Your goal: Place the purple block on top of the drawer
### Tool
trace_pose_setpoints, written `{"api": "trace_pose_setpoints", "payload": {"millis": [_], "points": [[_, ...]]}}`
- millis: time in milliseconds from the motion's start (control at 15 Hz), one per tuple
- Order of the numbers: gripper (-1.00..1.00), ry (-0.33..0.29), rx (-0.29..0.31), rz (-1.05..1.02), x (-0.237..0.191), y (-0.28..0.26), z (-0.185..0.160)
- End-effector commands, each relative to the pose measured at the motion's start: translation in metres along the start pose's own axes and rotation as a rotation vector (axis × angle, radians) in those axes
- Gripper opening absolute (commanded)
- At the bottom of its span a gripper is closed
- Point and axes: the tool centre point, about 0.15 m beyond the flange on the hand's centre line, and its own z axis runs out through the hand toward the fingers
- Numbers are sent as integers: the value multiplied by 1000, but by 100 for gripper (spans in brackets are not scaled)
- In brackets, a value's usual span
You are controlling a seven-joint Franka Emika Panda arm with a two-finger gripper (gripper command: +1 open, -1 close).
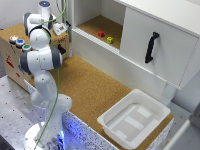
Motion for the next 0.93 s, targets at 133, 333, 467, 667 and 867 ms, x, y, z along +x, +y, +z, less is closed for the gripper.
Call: {"api": "trace_pose_setpoints", "payload": {"millis": [133,333,467,667,867], "points": [[100,-29,-71,-2,9,-7,-28],[100,-4,-139,24,-7,-14,-60],[100,-2,-164,67,-24,-10,-75],[100,-28,-202,130,-49,-1,-80],[100,-28,-202,130,-49,-1,-80]]}}
